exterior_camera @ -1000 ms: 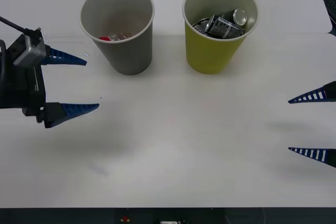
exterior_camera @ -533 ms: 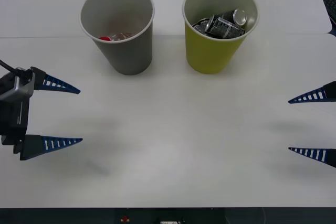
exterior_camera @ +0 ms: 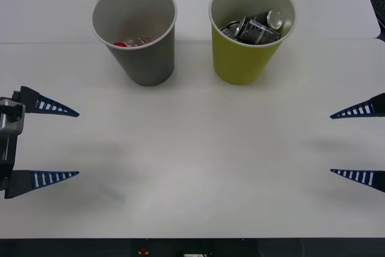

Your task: Put the can into the green bin and the plastic bottle into the gray bin

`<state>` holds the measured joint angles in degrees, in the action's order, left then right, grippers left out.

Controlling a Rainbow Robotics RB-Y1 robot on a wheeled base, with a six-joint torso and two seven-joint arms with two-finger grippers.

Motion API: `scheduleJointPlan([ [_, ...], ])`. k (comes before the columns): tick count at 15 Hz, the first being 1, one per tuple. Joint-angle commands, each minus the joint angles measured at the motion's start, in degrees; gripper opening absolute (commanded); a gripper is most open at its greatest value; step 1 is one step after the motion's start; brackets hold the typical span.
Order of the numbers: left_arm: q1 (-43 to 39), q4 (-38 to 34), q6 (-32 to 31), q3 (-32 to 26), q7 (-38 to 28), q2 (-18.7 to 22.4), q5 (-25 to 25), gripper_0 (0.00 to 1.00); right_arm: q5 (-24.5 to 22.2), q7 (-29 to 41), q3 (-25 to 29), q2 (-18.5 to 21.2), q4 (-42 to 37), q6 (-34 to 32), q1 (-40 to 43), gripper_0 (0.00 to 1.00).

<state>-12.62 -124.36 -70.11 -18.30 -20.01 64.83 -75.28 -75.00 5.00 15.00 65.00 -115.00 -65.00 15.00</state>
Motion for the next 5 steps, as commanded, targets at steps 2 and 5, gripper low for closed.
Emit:
scheduleJointPlan([
  [2, -1.1, 0.4, 0.1, -0.2, 0.2, 0.0, 0.0, 1.0, 0.0, 0.0, 0.0, 0.0, 0.0, 0.0, 0.0, 1.0],
  [5, -1.3, 0.8, 0.0, -0.2, 0.3, -0.1, 0.0, 1.0, 0.0, 0.0, 0.0, 0.0, 0.0, 0.0, 0.0, 1.0],
])
